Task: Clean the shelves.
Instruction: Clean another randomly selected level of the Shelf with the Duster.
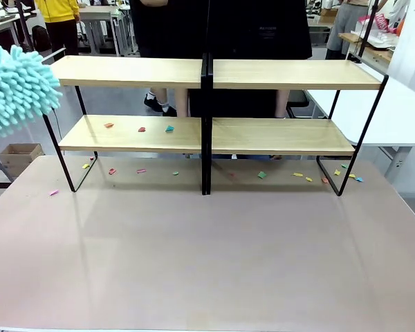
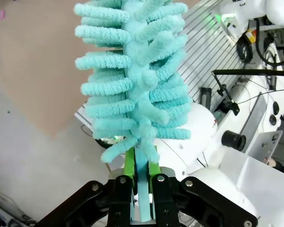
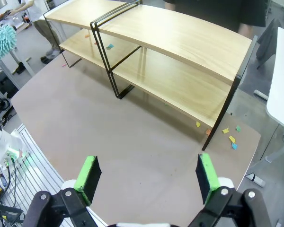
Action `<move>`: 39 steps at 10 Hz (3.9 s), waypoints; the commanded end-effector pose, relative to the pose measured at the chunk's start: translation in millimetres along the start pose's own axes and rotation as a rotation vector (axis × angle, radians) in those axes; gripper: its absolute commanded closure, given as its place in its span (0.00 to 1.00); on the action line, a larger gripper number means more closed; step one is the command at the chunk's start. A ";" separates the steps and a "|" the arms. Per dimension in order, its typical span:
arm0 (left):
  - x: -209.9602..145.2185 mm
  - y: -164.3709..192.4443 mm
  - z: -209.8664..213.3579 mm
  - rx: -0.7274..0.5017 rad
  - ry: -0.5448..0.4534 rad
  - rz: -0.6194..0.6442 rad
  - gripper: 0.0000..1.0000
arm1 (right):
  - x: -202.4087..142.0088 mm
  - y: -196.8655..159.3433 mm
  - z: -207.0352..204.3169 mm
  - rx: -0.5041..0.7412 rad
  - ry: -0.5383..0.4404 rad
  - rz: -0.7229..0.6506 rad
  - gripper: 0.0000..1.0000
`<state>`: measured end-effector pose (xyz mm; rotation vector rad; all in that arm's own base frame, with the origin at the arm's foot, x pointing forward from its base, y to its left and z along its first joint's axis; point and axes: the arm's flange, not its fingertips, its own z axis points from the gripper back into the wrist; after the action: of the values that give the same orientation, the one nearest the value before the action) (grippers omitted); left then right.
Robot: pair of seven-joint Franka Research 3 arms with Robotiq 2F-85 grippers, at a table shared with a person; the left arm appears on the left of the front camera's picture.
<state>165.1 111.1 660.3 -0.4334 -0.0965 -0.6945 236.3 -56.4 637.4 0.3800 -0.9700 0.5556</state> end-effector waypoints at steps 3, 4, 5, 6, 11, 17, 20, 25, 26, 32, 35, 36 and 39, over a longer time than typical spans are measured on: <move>2.9 0.1 4.3 -0.013 -0.027 0.010 0.88 | -0.8 -1.3 -0.7 0.004 -0.006 0.012 0.00; 2.9 0.1 4.3 -0.013 -0.027 0.010 0.88 | -0.8 -1.3 -0.7 0.004 -0.006 0.012 0.00; 2.9 0.1 4.3 -0.013 -0.027 0.010 0.88 | -0.8 -1.3 -0.7 0.004 -0.006 0.012 0.00; 2.9 0.1 4.3 -0.013 -0.027 0.010 0.88 | -0.8 -1.3 -0.7 0.004 -0.006 0.012 0.00; 59.4 -44.2 -25.4 -0.103 0.118 -0.096 0.88 | -0.8 -1.3 -0.7 0.004 -0.006 0.012 0.00; 193.6 -140.8 -135.9 -0.016 0.372 -0.193 0.88 | -0.8 -1.3 -0.7 0.004 -0.006 0.012 0.00; 194.3 -147.0 -149.2 -0.027 0.365 -0.204 0.88 | -0.8 -1.3 -0.7 0.004 -0.006 0.012 0.00; 230.9 -171.2 -188.7 -0.138 0.271 -0.180 0.88 | -0.8 -1.3 -0.7 0.004 -0.006 0.012 0.00; 247.0 -181.3 -206.8 -0.105 0.232 -0.126 0.88 | -0.8 -1.3 -0.7 0.004 -0.006 0.012 0.00; 243.4 -161.2 -201.3 -0.110 0.178 -0.012 0.88 | -0.8 -1.3 -0.7 0.004 -0.006 0.012 0.00; 162.5 -138.7 -126.4 -0.089 0.039 -0.089 0.88 | -0.8 -1.3 -0.7 0.004 -0.006 0.012 0.00; 137.7 -132.1 -100.1 -0.057 -0.033 -0.060 0.88 | -0.8 -1.3 -0.7 0.004 -0.006 0.012 0.00; 85.1 -110.7 -53.9 -0.050 -0.133 -0.085 0.88 | -0.8 -1.3 -0.7 0.004 -0.006 0.012 0.00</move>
<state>148.9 -42.9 673.1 -0.5160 -0.2099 -0.7200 236.4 -56.5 637.4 0.3802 -0.9700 0.5556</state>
